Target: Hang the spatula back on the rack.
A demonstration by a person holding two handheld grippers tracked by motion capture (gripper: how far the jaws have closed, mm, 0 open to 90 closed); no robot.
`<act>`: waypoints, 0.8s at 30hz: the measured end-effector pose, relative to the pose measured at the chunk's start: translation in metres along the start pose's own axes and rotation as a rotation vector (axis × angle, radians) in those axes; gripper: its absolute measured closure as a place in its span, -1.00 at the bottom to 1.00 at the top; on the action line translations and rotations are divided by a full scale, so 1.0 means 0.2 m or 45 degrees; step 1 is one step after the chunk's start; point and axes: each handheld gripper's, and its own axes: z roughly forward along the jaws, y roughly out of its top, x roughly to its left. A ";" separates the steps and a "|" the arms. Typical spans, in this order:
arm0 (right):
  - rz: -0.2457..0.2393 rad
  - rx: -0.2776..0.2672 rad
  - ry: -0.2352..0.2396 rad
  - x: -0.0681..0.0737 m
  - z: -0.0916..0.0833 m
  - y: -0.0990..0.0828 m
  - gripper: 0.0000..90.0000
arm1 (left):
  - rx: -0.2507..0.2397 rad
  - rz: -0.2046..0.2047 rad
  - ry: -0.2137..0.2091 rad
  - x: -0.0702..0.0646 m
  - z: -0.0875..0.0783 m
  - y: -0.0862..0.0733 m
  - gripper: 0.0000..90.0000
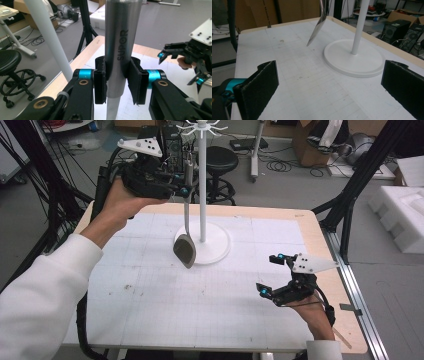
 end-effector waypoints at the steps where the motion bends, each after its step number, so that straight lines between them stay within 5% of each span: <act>1: 0.005 -0.011 -0.003 0.00 -0.01 0.00 -1.00 | 0.000 -0.005 0.002 0.01 0.00 0.00 0.54; 24: 0.025 -0.046 -0.033 -0.02 -0.03 -0.04 -1.00 | 0.022 -0.044 0.093 0.08 0.10 0.12 0.54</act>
